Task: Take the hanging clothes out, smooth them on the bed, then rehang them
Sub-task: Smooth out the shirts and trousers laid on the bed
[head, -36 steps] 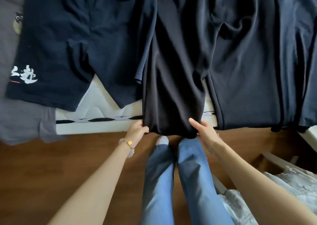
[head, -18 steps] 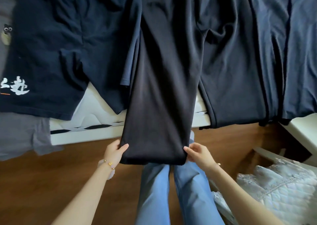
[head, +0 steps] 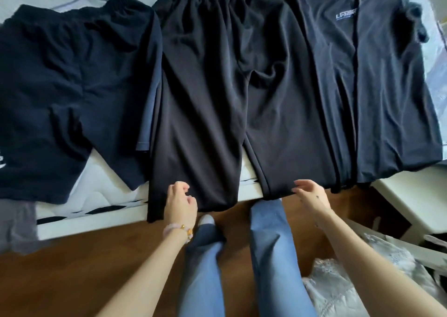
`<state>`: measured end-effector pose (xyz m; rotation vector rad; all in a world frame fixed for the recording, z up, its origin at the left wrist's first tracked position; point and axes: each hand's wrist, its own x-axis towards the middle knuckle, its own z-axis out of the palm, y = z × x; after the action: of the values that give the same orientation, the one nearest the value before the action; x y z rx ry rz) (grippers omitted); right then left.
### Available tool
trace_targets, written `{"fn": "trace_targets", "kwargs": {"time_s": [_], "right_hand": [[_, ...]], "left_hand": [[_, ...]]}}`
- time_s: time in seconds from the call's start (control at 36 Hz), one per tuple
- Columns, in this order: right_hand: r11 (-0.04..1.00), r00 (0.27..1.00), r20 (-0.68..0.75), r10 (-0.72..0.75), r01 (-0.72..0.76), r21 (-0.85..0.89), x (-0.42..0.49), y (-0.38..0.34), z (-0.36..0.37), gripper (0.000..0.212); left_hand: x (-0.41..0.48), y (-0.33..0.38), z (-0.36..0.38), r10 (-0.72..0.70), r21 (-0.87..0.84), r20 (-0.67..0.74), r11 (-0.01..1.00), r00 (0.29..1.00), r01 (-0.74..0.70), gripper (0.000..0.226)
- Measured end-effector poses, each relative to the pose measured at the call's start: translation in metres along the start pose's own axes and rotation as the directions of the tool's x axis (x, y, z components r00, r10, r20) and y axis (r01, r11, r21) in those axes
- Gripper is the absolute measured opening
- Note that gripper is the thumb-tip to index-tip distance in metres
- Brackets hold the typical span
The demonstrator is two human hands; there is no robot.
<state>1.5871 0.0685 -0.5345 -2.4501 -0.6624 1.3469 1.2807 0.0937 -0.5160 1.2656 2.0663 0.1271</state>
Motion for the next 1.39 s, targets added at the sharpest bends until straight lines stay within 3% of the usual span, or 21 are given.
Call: {"fn": "trace_targets", "kwargs": {"time_s": [0.11,0.17,0.25,0.33,0.47,0.61,0.67,0.78,0.86,0.94,1.11,1.22,1.31,1.39], "right_hand": [[0.998,0.998,-0.051,-0.024,0.021,-0.062,0.038,0.001,-0.043,0.039],[0.991,0.994,-0.099,-0.052,0.039,-0.127,0.051,0.002,-0.057,0.047],[0.973,0.981,-0.149,-0.124,0.091,-0.211,0.072,0.005,-0.078,0.052],[0.951,0.977,-0.096,-0.192,0.161,-0.264,0.086,0.009,-0.089,0.049],[0.932,0.973,-0.007,-0.23,0.218,-0.289,0.098,0.005,-0.097,0.038],[0.928,0.971,-0.106,-0.215,0.169,-0.332,0.098,-0.002,-0.097,0.052],[0.924,0.969,-0.114,-0.218,0.167,-0.345,0.099,-0.002,-0.1,0.047],[0.887,0.968,0.005,-0.251,0.232,-0.398,0.1,0.0,-0.107,0.03],[0.86,0.971,0.05,-0.233,0.229,-0.456,0.1,0.006,-0.111,0.018],[0.891,0.979,0.072,-0.193,0.205,-0.405,0.103,0.01,-0.114,0.017],[0.934,0.964,0.142,-0.224,0.254,-0.251,0.097,0.007,-0.111,0.021],[0.985,0.978,0.187,-0.088,0.113,-0.129,0.086,-0.006,-0.094,0.036],[1.0,0.98,0.196,0.029,-0.027,-0.013,0.083,-0.017,-0.08,0.031],[0.999,0.978,0.208,0.03,-0.037,0.028,0.08,-0.021,-0.069,0.027]], "left_hand": [[-0.007,0.044,0.05,-0.102,-0.152,0.311,0.976,0.945,0.156,0.022],[-0.013,0.061,0.071,-0.116,-0.174,0.39,0.965,0.914,0.197,0.028],[-0.022,0.097,0.101,-0.119,-0.215,0.374,0.954,0.92,0.21,0.031],[-0.03,0.126,0.124,-0.162,-0.287,0.436,0.907,0.885,0.307,0.028],[-0.027,0.147,0.144,-0.319,-0.314,0.441,0.821,0.839,0.477,0.054],[-0.045,0.151,0.141,-0.344,-0.394,0.43,0.76,0.835,0.516,0.016],[-0.053,0.146,0.135,-0.35,-0.433,0.461,0.713,0.816,0.551,0.01],[-0.062,0.131,0.119,-0.33,-0.482,0.521,0.647,0.787,0.591,0.004],[-0.066,0.116,0.108,-0.316,-0.451,0.484,0.709,0.816,0.542,0.008],[-0.069,0.109,0.103,-0.278,-0.439,0.475,0.748,0.835,0.498,0.012],[-0.059,0.111,0.117,-0.268,-0.414,0.545,0.738,0.794,0.533,0.009],[-0.058,0.115,0.133,-0.256,-0.429,0.601,0.697,0.757,0.575,0.012],[-0.058,0.116,0.134,-0.254,-0.428,0.597,0.701,0.761,0.571,0.012],[-0.055,0.109,0.125,-0.295,-0.421,0.542,0.715,0.787,0.558,0.009]]}}
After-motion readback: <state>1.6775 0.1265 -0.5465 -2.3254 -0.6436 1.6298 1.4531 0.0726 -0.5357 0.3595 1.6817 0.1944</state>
